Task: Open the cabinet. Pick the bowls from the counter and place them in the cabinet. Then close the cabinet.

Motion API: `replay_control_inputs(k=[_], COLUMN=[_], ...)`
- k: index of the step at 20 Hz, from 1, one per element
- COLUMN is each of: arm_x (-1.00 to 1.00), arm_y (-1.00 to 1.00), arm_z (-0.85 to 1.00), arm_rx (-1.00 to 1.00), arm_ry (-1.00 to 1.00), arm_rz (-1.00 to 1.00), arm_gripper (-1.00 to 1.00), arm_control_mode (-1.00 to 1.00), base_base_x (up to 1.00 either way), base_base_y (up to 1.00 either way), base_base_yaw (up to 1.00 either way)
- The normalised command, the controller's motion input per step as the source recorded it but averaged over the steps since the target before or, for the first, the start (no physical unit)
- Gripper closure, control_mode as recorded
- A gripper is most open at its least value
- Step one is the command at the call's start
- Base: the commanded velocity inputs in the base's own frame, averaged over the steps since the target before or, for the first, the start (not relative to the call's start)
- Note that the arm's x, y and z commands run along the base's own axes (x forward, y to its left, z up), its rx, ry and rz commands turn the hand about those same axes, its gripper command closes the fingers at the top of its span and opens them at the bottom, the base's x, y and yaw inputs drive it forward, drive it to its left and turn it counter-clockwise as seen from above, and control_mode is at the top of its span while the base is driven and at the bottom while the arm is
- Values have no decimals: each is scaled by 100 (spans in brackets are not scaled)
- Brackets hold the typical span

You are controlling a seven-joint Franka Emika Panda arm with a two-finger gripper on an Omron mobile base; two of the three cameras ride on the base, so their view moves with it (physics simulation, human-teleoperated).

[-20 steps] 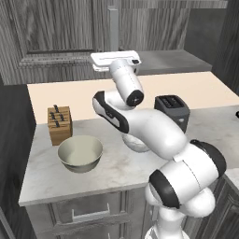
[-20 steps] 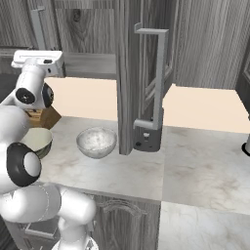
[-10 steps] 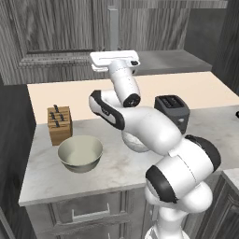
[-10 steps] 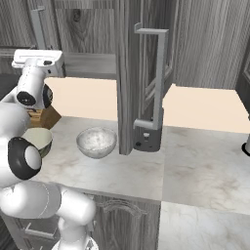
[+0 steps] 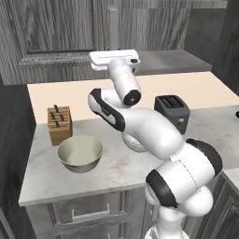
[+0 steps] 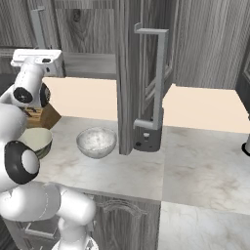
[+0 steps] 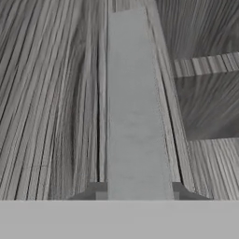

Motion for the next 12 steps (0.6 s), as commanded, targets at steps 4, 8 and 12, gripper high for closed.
replay_control_inputs(k=[4, 8, 12], arm_x=[-76, -65, -71], arm_y=[92, 100, 100], arm_z=[53, 45, 32], arm_rx=[-19, -23, -23], arm_ry=[20, 26, 26], arm_rz=[0, 0, 0], arm_gripper=[100, 100, 100], arm_control_mode=[-100, -100, -100], base_base_x=[0, 0, 0], base_base_y=[0, 0, 0], base_base_yaw=[0, 0, 0])
